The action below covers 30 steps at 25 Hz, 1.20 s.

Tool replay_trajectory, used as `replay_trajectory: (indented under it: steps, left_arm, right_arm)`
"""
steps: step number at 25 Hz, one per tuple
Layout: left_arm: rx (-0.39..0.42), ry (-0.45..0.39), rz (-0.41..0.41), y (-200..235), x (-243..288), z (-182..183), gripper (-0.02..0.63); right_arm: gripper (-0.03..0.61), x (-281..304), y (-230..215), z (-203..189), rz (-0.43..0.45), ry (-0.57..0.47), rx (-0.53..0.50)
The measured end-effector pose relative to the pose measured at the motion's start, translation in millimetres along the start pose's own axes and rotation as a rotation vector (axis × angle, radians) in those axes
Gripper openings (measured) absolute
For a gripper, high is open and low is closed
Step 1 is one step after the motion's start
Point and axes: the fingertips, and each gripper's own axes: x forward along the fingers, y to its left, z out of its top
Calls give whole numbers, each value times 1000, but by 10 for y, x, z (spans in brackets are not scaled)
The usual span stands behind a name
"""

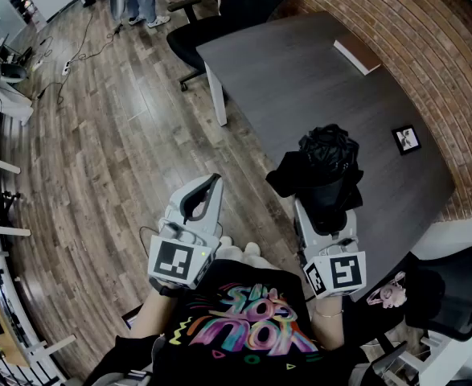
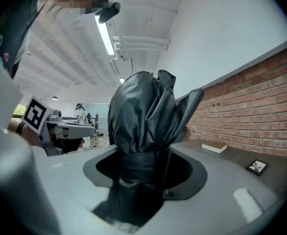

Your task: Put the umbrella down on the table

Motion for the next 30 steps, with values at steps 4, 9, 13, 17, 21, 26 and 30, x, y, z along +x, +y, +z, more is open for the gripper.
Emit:
replay_trajectory:
  steps: [4, 9, 13, 17, 21, 26, 30]
  left_arm:
    - [-1, 0, -8, -44, -10, 18, 0]
    - [3, 12, 31, 16, -66, 16, 0]
    - [-2, 9, 64, -21, -120, -21, 0]
    - [-34, 25, 108, -20, -228, -81, 0]
    - [-50, 21, 152, 179, -210, -160, 0]
    - [-65, 19, 160, 757, -44, -187, 0]
    - [-66, 18, 142, 1322, 235, -144, 0]
  right_arm:
    - [242, -20, 39, -22, 8, 19, -21]
    - [244, -21, 132, -34, 41, 22, -36]
    - [245, -24, 80, -60, 67, 17, -30]
    - [247, 6, 47, -116, 90, 21, 11]
    - [247, 236, 79, -207, 124, 30, 34]
    - [247, 841, 257, -147, 140, 42, 20]
    - [249, 1433, 383, -68, 128, 47, 19]
